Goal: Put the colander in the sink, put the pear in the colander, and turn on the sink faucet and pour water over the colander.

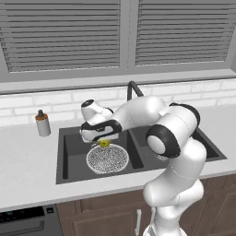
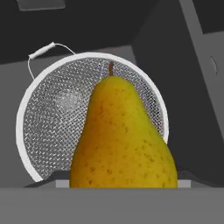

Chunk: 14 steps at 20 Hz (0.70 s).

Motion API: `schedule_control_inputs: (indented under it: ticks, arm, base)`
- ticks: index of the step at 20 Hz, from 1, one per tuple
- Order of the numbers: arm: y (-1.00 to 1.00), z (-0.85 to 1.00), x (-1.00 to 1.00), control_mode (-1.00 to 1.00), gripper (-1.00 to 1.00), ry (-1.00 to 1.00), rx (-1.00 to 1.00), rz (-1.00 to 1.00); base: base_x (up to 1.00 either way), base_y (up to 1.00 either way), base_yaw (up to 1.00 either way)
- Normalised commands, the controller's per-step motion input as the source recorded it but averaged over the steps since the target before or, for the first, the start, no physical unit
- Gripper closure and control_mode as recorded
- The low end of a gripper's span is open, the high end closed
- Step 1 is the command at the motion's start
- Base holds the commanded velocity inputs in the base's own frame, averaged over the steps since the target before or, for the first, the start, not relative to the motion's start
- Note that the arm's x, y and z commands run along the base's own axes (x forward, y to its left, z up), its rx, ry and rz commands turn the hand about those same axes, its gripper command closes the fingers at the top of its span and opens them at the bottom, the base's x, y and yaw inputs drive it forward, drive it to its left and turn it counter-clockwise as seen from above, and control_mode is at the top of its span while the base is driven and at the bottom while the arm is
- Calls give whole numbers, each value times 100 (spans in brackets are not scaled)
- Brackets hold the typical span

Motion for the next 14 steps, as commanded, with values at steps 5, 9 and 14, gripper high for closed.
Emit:
schedule_control_inputs:
  ticks: [5, 9, 14]
  arm:
    - [-3, -69, 14, -100, 100, 0, 0, 0]
    - [-1, -77, 26, -100, 100, 0, 0, 0]
    - [-3, -66, 18, -100, 100, -4, 0, 0]
  base:
    - [0, 0, 0]
    - [0, 0, 0]
    - [0, 0, 0]
